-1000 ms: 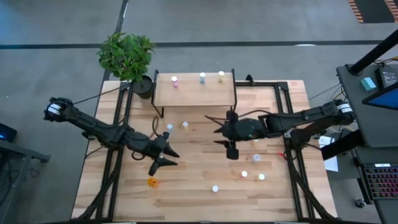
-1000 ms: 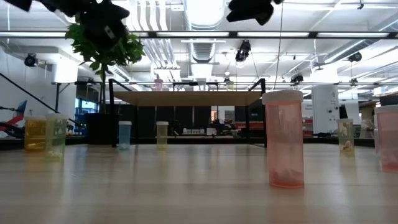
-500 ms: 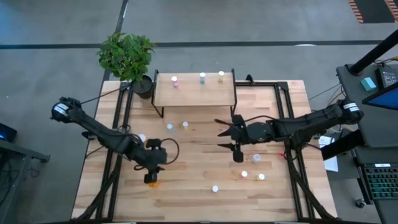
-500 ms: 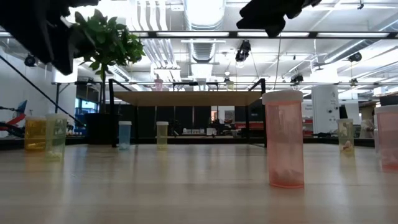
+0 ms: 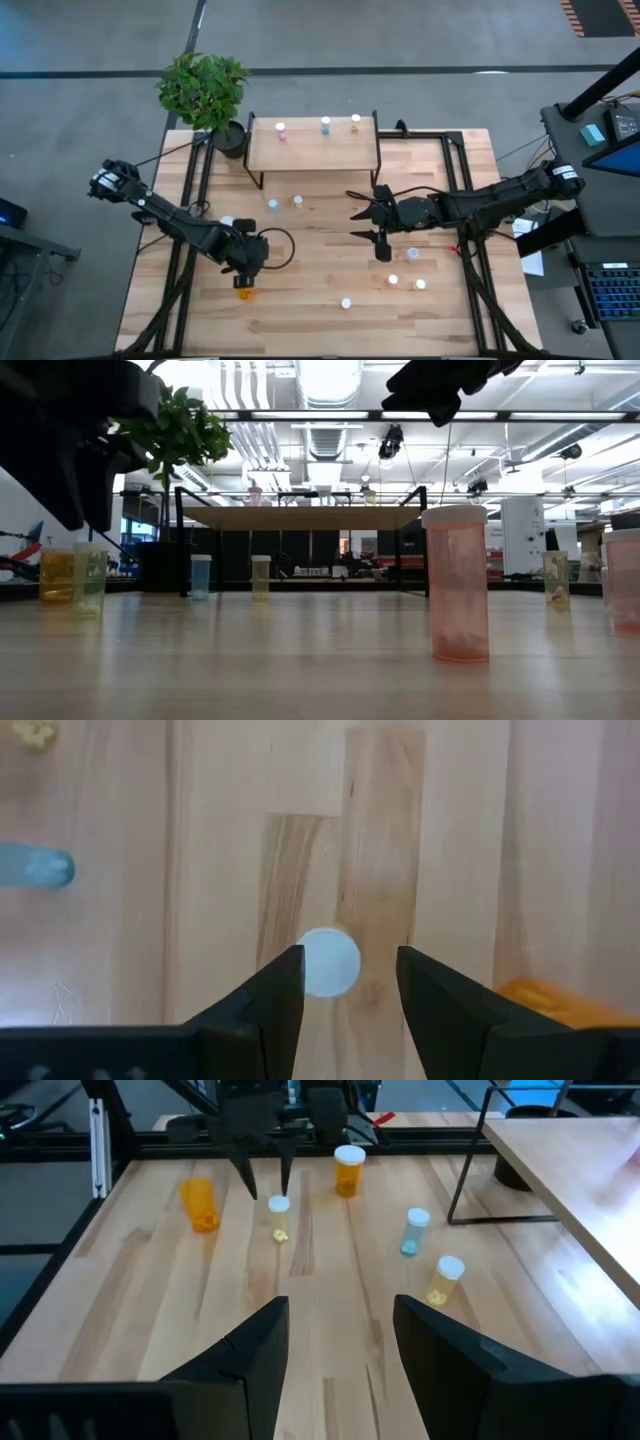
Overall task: Pick and place medicine bottles onto shelf by color
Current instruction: Put the yellow pill bottle on the shelf
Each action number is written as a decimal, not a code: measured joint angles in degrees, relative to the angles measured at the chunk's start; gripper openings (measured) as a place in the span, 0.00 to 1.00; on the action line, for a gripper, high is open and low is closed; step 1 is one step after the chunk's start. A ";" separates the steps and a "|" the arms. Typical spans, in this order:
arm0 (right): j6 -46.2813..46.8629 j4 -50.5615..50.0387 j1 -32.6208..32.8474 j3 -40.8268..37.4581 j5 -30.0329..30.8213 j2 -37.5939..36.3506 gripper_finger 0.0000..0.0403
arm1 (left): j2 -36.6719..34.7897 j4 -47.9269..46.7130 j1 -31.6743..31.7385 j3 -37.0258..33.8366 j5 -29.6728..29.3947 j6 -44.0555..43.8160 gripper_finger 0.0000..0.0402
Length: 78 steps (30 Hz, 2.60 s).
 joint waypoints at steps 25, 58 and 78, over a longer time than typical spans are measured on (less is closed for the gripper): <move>0.42 -0.02 0.00 0.02 -0.09 0.00 0.43 | 0.06 3.55 -0.26 -4.20 -2.08 -0.95 0.64; 0.42 -0.04 -0.01 0.00 -0.07 0.04 0.43 | 1.20 5.86 -0.26 -4.72 -1.48 0.11 0.27; -4.48 -9.19 -0.02 -1.05 -0.11 -9.88 0.42 | 4.07 3.51 5.82 23.44 -1.03 14.52 0.26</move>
